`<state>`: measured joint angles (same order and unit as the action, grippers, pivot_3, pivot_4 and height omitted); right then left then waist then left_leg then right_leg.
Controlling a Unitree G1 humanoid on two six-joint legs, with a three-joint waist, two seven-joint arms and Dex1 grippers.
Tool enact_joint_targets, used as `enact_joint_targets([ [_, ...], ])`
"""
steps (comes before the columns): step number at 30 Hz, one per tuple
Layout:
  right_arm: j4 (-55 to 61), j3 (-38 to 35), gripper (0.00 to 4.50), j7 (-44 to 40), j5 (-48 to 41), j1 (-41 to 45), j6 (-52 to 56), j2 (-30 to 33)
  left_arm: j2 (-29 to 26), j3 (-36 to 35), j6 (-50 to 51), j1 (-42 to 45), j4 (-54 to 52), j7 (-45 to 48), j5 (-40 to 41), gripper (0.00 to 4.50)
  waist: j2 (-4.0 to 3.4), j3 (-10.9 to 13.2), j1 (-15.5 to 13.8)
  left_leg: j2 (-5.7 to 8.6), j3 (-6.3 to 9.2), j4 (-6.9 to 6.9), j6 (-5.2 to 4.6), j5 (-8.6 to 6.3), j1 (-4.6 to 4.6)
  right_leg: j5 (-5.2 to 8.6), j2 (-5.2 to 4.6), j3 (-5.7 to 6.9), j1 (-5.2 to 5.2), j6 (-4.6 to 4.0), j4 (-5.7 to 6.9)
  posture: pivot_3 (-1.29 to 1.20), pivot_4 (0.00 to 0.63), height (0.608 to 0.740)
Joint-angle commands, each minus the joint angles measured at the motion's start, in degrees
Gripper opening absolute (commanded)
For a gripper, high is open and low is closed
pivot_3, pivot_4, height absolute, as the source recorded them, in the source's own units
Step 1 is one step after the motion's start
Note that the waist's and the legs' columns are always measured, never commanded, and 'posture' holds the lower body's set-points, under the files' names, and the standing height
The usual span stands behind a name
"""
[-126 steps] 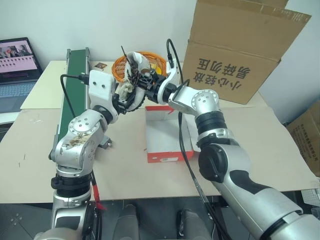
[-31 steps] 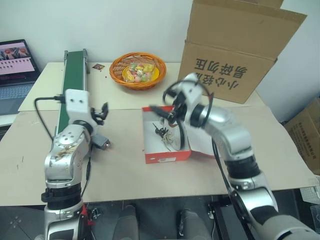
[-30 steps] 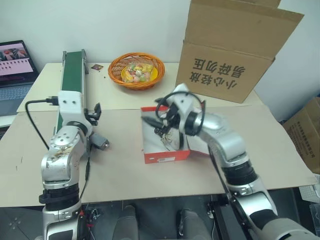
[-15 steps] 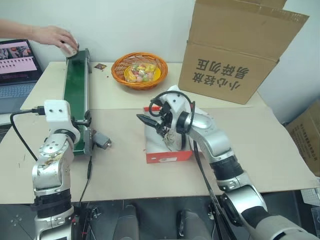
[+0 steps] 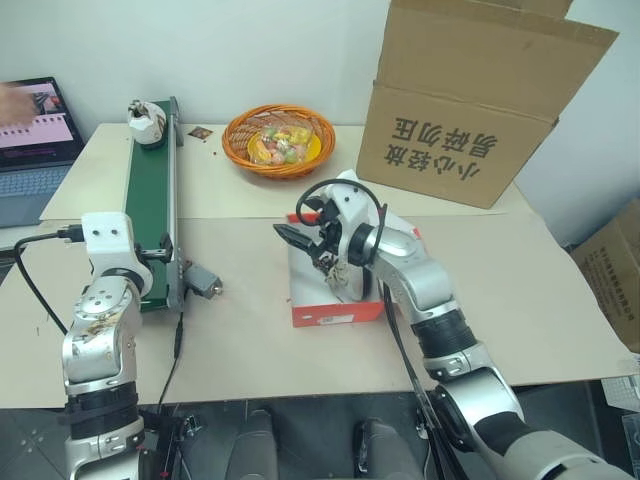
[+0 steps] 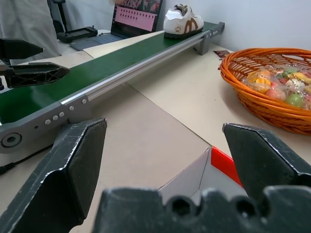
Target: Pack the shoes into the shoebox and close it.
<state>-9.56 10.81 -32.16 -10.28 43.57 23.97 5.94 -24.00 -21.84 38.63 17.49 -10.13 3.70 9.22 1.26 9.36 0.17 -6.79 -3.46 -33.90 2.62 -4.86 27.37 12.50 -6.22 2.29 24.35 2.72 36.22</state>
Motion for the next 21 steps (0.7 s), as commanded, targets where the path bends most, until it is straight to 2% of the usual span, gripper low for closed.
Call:
enact_joint_targets([
  [1,3.39,0.07,4.5,0.12,-0.15,-0.12,0.34,-0.31,-0.26,-1.06,-1.05,0.31,-0.27,-0.2,0.26,4.45,0.0,0.0,0.0,0.0,0.0,0.0,0.0,0.0,0.0,0.0,0.0,0.0,-0.01,0.01,0.0,0.0,0.15,0.728],
  [21,3.9,-0.87,4.5,0.54,-0.38,-0.01,0.92,-0.4,3.43,-2.12,-3.75,-0.54,3.15,-1.44,0.72,4.45,0.0,0.0,0.0,0.0,0.0,0.0,0.0,0.0,0.0,0.0,0.0,0.0,0.0,0.01,-0.01,0.0,0.15,0.728],
])
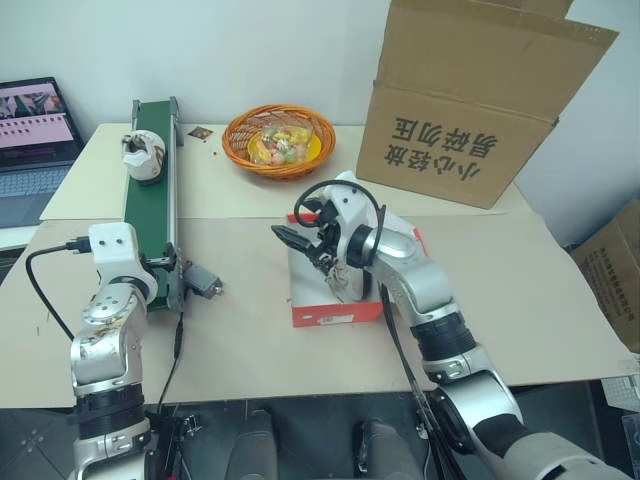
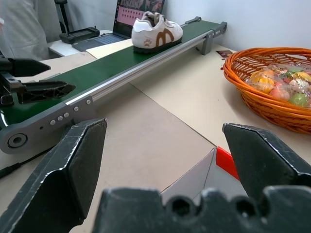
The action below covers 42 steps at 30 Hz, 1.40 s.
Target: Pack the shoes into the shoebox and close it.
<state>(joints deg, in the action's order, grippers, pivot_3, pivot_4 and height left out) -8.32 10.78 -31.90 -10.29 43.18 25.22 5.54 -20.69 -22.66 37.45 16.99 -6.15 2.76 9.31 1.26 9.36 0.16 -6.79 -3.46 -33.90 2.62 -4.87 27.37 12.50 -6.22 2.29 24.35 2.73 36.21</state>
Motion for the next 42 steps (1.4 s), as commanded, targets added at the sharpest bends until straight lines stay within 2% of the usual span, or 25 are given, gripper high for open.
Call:
enact_joint_targets([
  [1,2.66,-0.87,4.5,0.31,-0.37,0.38,-0.32,0.01,0.35,-1.59,-3.02,-0.06,-0.73,-0.53,0.82,4.45,0.0,0.0,0.0,0.0,0.0,0.0,0.0,0.0,0.0,0.0,0.0,0.0,0.0,0.0,0.0,0.0,0.15,0.728],
  [7,2.92,-0.99,4.5,0.44,-0.51,0.26,-0.13,-0.08,1.96,-5.48,-4.19,0.82,0.99,-1.9,3.48,4.45,0.0,0.0,0.03,0.0,0.0,0.0,0.0,0.0,0.0,0.0,0.0,0.0,0.0,0.0,-0.01,0.0,0.15,0.728],
  [32,5.04,-1.8,4.5,1.18,-1.34,-0.94,1.35,-0.26,0.62,-3.74,-3.91,0.79,1.95,-1.62,3.45,4.45,0.0,0.0,0.0,0.0,0.0,0.0,0.01,0.0,0.0,0.01,0.0,0.01,0.01,0.01,-0.02,0.0,0.15,0.728],
  [35,4.98,-2.12,4.5,1.31,-1.47,-0.67,1.48,-0.3,0.53,-3.62,-5.41,0.82,1.98,-1.07,3.64,3.77,0.0,0.0,-0.06,0.0,0.0,0.01,0.01,-0.01,0.0,0.01,0.0,0.01,0.01,0.01,-0.02,0.0,0.15,0.728],
  [37,4.97,-2.31,4.5,1.35,-1.52,-0.58,1.53,-0.31,0.39,-3.47,-5.35,0.93,2.03,-0.91,3.75,3.0,0.0,0.0,-0.13,0.0,0.0,0.01,0.01,-0.01,0.0,0.01,0.0,0.01,0.01,0.0,-0.02,0.0,0.15,0.728],
  [39,4.95,-2.52,4.5,1.43,-1.57,-0.46,1.58,-0.31,0.08,-3.05,-4.89,1.14,2.31,-1.11,3.37,2.46,0.0,0.0,-0.21,0.0,0.0,0.01,0.01,-0.01,0.0,0.01,0.0,0.01,0.0,0.0,-0.02,0.0,0.15,0.728],
  [42,5.07,-2.72,4.5,1.37,-1.67,-0.41,1.69,-0.29,-0.27,-2.44,-4.66,1.33,2.5,-1.23,3.09,2.26,0.0,0.0,-0.32,0.0,0.0,0.01,0.02,-0.01,-0.01,0.02,0.0,0.02,0.01,0.01,-0.02,0.0,0.15,0.728],
])
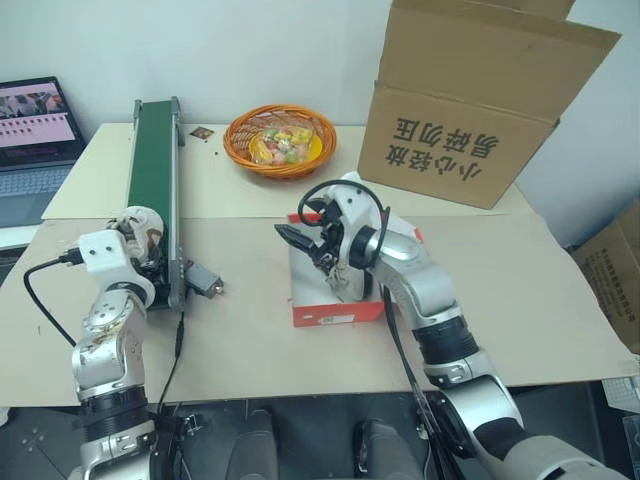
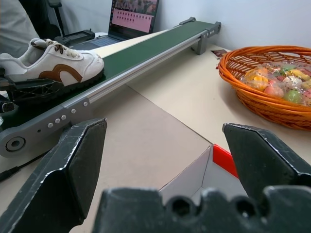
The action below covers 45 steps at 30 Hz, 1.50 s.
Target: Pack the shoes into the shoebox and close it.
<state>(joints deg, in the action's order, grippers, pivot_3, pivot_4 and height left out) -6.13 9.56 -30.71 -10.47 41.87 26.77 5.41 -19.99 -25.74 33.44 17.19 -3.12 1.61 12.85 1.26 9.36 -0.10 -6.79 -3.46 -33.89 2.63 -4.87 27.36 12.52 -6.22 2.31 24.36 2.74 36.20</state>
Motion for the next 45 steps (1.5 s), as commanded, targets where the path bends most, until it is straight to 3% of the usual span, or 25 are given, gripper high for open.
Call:
enact_joint_targets([
  [1,2.87,-1.57,4.5,0.17,-1.47,0.93,0.14,-0.16,-0.94,0.7,-0.68,1.34,-0.6,-0.23,-0.36,2.26,0.0,0.0,-0.09,0.0,0.0,0.0,0.0,0.0,0.0,0.0,0.0,0.0,0.0,0.0,0.0,0.0,0.15,0.728],
  [5,2.48,-2.01,4.5,0.56,-1.35,1.52,0.1,-0.44,-1.66,3.18,-6.52,2.12,-4.15,-1.59,-3.72,2.26,0.0,0.0,-0.26,0.0,0.0,0.0,0.0,0.0,0.01,0.0,0.0,0.0,0.01,-0.01,-0.01,0.0,0.15,0.728],
  [8,2.31,-4.75,4.5,1.77,-4.13,3.0,2.26,-2.16,-4.81,9.46,-18.27,1.48,-8.58,-3.0,-13.52,2.26,0.03,0.02,-0.34,0.0,0.0,0.01,0.0,0.0,0.07,-0.01,0.0,0.0,0.05,-0.02,-0.03,0.0,0.15,0.728],
  [11,1.94,-12.33,4.5,3.5,-14.29,6.43,11.15,-5.68,-5.44,13.43,-22.82,2.14,-10.56,-4.09,-18.35,2.26,0.03,0.01,-0.46,0.0,-0.03,0.04,0.01,0.0,0.22,-0.06,0.0,-0.02,0.25,-0.09,-0.01,0.0,0.15,0.728],
  [14,-6.84,-28.22,4.5,10.25,-32.72,13.69,27.04,-8.97,-5.25,19.42,-25.84,3.39,-11.75,-0.19,-20.04,2.26,0.02,0.01,-0.6,-0.01,-0.04,0.04,0.01,0.0,0.22,-0.08,0.0,-0.02,0.24,-0.11,0.02,0.0,0.15,0.728],
  [18,-19.41,-40.59,4.5,15.72,-46.29,20.6,37.22,-7.92,-1.55,24.19,-25.61,4.3,-12.93,4.38,-16.47,2.26,0.02,0.01,-0.73,-0.02,-0.03,0.03,0.01,0.0,0.22,-0.12,0.0,0.01,0.11,-0.15,-0.13,0.0,0.15,0.728],
  [20,-22.55,-41.61,4.5,16.51,-47.4,22.03,38.8,-6.99,-0.03,26.17,-25.44,4.55,-13.39,6.33,-15.57,2.26,0.02,0.01,-0.7,-0.02,-0.04,0.02,0.0,0.0,0.28,-0.12,0.0,0.01,0.15,-0.14,-0.13,0.0,0.15,0.728],
  [25,-25.43,-35.93,4.5,14.94,-43.1,22.49,38.68,-6.38,3.78,30.21,-24.39,6.89,-14.87,9.22,-14.62,2.26,0.01,0.02,-0.24,-0.02,-0.04,0.01,-0.12,0.08,0.33,-0.11,0.0,-0.01,0.27,-0.13,0.01,0.0,0.15,0.728],
  [42,-28.36,-35.61,4.5,13.54,-43.51,27.06,34.72,-10.32,9.91,30.97,-13.41,7.05,-19.21,12.81,-8.39,2.26,0.01,0.02,-0.39,-0.02,0.0,-0.11,-0.22,0.14,0.33,-0.11,0.01,-0.01,0.19,-0.08,0.02,0.0,0.15,0.728],
  [45,-28.06,-35.45,3.84,13.53,-43.12,27.12,34.69,-10.4,9.66,31.09,-12.61,7.14,-19.5,12.76,-8.36,2.23,0.01,0.02,-0.46,-0.01,0.0,-0.11,-0.19,0.12,0.33,-0.11,0.01,-0.01,0.18,-0.08,0.02,0.0,0.15,0.728],
])
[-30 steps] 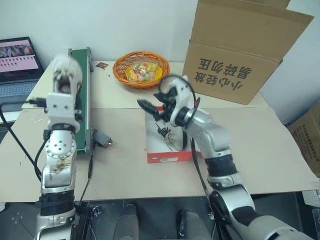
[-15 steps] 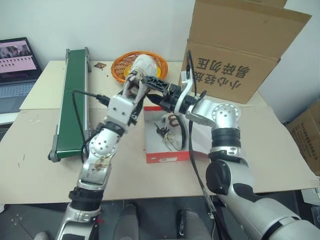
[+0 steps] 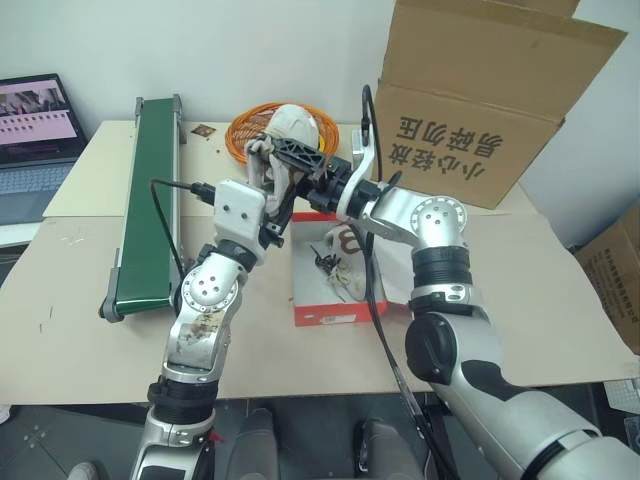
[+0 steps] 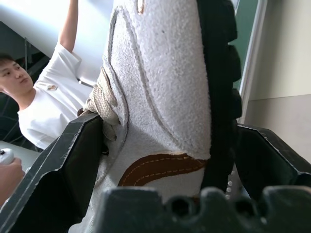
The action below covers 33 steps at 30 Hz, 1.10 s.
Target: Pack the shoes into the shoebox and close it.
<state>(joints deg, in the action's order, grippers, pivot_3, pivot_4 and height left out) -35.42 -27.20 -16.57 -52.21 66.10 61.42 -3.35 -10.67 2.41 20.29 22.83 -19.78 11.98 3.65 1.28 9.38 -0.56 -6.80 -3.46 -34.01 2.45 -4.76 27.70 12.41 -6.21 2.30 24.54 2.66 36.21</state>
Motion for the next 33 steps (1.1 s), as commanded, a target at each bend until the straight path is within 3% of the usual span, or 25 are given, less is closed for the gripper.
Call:
enact_joint_targets([
  [1,1.69,1.37,3.45,-0.54,-1.39,2.75,0.16,-1.68,0.34,2.9,0.72,1.53,-2.83,2.3,0.86,2.23,0.0,0.0,-0.02,0.0,0.0,0.0,0.0,0.0,0.0,0.0,0.0,0.0,0.0,0.0,0.0,0.0,0.15,0.728],
  [7,2.27,0.91,1.5,0.15,-1.73,2.89,0.19,-1.69,0.44,2.6,1.26,1.87,-2.72,2.11,1.02,2.23,0.0,0.0,0.0,0.0,0.0,0.0,0.02,-0.01,0.0,0.0,0.0,0.0,0.0,0.0,0.0,0.0,0.15,0.728],
  [11,2.21,0.44,0.84,0.6,-2.23,3.32,0.07,-1.72,0.26,2.76,1.38,1.82,-2.51,2.24,0.81,2.23,0.0,0.0,0.0,0.0,0.0,0.0,0.01,-0.01,0.0,0.0,0.0,0.0,0.0,0.0,0.0,0.0,0.15,0.728],
  [17,2.25,-0.37,0.73,1.43,-3.19,3.83,0.2,-1.9,-0.35,3.05,2.25,1.72,-2.32,2.45,0.43,2.23,0.0,0.0,0.0,0.0,0.0,0.0,0.01,-0.01,0.0,0.0,0.0,0.0,0.0,0.0,0.0,0.0,0.15,0.728],
  [21,2.25,-1.32,0.73,2.46,-3.86,3.79,-0.07,-2.07,-0.62,2.94,2.01,1.51,-2.17,2.45,0.32,3.86,0.0,0.0,0.02,0.0,0.0,0.0,0.0,0.0,0.0,0.0,0.0,0.0,0.0,0.0,0.0,0.0,0.15,0.728],
  [23,2.26,-1.85,0.73,3.21,-4.01,3.84,-0.95,-2.11,-0.85,3.22,2.08,1.64,-2.18,2.69,0.11,4.45,0.0,0.0,0.01,0.0,0.0,0.0,0.0,0.0,0.0,0.0,0.0,0.0,0.0,0.0,0.0,0.0,0.15,0.728],
  [26,1.75,-3.29,0.73,5.17,-3.42,4.27,-4.16,-2.06,-0.83,3.24,1.85,1.66,-2.2,3.02,0.25,4.45,0.0,0.0,0.01,0.0,0.01,0.0,0.01,-0.01,0.0,0.0,0.0,0.0,0.0,0.0,0.0,0.0,0.15,0.728],
  [33,-4.56,-4.84,0.73,13.32,8.8,7.75,-33.08,3.85,-1.3,2.73,1.25,1.07,-1.52,2.84,-0.49,4.45,-0.01,0.03,-0.84,0.03,0.02,-0.01,0.07,-0.05,0.04,0.06,0.0,0.02,-0.03,0.11,-0.05,0.0,0.15,0.728],
])
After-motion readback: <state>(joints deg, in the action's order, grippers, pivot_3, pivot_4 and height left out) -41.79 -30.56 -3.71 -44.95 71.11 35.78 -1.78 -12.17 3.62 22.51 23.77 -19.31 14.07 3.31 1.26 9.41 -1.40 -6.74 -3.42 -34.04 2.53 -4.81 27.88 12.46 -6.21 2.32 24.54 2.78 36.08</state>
